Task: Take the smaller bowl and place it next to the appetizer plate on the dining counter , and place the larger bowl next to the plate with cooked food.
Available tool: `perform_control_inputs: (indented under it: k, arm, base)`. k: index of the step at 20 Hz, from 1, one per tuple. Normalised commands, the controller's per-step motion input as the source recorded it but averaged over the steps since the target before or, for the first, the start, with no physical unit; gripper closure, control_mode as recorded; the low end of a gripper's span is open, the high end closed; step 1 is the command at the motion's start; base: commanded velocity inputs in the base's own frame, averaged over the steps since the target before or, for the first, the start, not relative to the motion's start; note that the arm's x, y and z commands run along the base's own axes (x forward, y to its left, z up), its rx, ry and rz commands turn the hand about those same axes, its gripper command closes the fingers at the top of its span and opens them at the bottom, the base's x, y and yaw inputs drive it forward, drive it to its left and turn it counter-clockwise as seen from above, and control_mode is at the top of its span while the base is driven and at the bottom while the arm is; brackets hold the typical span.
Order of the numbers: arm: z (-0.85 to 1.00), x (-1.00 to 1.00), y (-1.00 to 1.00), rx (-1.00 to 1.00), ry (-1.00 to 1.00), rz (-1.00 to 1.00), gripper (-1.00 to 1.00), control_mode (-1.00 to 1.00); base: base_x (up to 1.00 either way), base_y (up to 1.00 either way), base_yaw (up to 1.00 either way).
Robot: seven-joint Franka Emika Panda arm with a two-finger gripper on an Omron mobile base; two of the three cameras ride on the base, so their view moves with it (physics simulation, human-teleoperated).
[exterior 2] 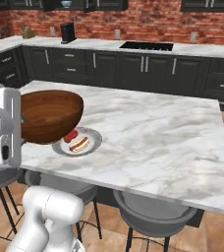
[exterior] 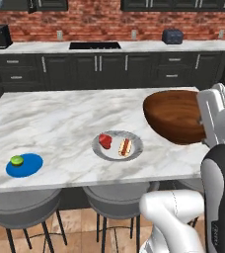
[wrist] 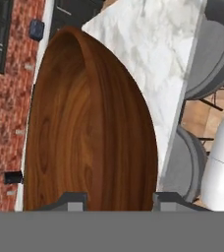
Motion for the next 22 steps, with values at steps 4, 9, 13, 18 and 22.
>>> perform_control_inputs:
  k: [4,9,13,18,22]
  arm:
    - [-0.29,0.67,-0.65,0.02,0.03,0.15,1.0,-1.0]
    - [-0.75,0.97,-0.65,0.0,-0.03,0.2,1.0,-1.0]
    - [-0.99,0.98,-0.54,0.0,-0.08,0.24,1.0,-1.0]
    - [-0.64,0.85,-0.66,0.0,0.02,0.21,1.0,-1.0]
    - [-0.46,0.78,-0.48,0.0,0.06,0.16,1.0,-1.0]
  base:
    - [0.0,0.0,0.0]
    - [0.0,0.0,0.0]
    - [0.0,0.0,0.0]
    - [0.0,0.0,0.0]
    - [0.0,0.0,0.0]
